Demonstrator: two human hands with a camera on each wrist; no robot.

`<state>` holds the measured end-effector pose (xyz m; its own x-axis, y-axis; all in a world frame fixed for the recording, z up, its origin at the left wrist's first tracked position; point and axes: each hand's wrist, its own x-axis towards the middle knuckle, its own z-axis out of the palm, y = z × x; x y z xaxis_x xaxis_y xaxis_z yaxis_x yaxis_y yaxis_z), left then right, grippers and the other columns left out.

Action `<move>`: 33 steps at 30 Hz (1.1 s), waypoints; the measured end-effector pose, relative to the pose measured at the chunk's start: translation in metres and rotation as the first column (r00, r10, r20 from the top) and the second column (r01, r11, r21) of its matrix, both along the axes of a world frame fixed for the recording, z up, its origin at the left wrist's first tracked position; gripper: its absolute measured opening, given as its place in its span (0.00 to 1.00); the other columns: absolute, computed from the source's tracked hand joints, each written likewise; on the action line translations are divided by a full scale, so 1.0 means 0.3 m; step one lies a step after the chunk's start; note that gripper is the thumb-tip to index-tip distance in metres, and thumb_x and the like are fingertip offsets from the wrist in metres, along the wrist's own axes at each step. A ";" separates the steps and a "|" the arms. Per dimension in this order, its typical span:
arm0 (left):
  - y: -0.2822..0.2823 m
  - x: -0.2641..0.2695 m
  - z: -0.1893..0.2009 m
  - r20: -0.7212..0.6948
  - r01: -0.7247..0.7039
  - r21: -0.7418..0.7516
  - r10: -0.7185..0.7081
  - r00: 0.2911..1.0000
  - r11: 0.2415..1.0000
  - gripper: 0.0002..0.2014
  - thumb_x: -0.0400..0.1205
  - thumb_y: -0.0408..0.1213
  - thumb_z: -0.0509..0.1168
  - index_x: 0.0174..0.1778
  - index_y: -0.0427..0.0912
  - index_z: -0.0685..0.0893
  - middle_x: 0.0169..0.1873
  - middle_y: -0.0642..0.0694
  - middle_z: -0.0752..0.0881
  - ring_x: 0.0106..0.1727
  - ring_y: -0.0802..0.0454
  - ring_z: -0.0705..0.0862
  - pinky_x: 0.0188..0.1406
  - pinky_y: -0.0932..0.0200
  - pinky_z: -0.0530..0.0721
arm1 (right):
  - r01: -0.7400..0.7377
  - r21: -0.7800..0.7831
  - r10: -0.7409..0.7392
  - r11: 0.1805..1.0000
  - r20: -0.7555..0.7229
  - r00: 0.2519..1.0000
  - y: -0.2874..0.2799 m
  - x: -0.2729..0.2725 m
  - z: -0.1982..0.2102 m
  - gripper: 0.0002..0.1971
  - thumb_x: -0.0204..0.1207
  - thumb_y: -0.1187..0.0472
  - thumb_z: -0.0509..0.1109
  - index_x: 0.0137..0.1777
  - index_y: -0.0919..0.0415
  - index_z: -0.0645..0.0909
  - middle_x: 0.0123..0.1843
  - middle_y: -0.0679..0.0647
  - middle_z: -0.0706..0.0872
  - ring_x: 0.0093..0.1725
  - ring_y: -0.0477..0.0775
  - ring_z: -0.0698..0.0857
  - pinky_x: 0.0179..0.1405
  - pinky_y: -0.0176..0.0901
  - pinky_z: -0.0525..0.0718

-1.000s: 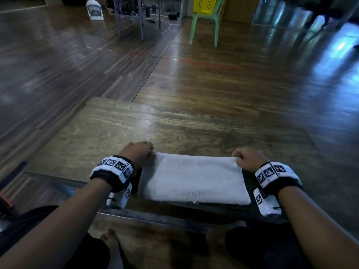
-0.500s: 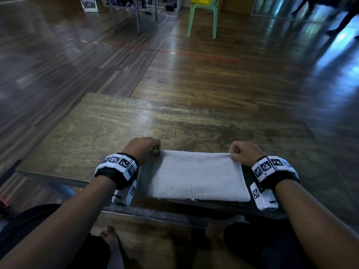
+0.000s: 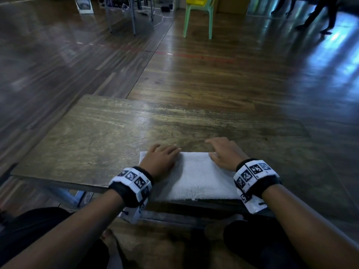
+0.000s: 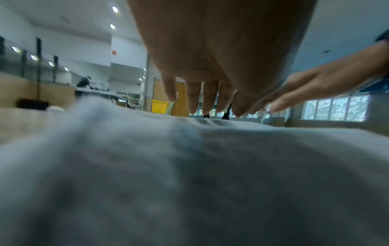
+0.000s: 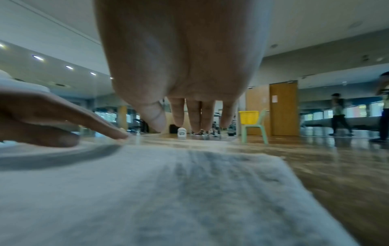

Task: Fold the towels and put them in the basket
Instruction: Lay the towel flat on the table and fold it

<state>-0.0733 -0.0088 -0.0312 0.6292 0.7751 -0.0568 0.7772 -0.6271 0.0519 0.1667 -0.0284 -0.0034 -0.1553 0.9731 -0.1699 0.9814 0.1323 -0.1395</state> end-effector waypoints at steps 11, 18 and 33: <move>-0.101 0.044 -0.137 -0.001 -0.071 -0.089 0.071 0.997 0.994 0.39 0.75 0.62 0.25 0.82 0.48 0.40 0.83 0.48 0.39 0.83 0.49 0.37 0.81 0.42 0.37 | -0.043 -0.115 0.047 0.992 0.039 0.998 -0.170 -0.067 -0.172 0.34 0.83 0.40 0.41 0.83 0.57 0.40 0.85 0.52 0.36 0.83 0.49 0.37 0.81 0.51 0.40; -0.044 -0.027 -0.139 0.051 -0.184 -0.112 0.190 0.980 0.977 0.40 0.75 0.69 0.29 0.82 0.55 0.39 0.82 0.51 0.38 0.83 0.49 0.36 0.80 0.43 0.35 | 0.098 -0.073 -0.096 0.993 0.039 0.995 -0.159 0.016 -0.204 0.57 0.55 0.25 0.12 0.83 0.55 0.38 0.84 0.50 0.35 0.83 0.50 0.35 0.80 0.54 0.38; -0.189 -0.010 -0.071 0.033 0.004 -0.128 0.001 0.999 0.992 0.40 0.74 0.63 0.24 0.82 0.53 0.52 0.83 0.49 0.52 0.83 0.48 0.50 0.79 0.38 0.48 | 0.208 -0.176 -0.176 0.962 0.180 0.968 -0.079 0.148 -0.087 0.31 0.84 0.44 0.48 0.83 0.52 0.46 0.85 0.49 0.45 0.84 0.49 0.44 0.81 0.57 0.44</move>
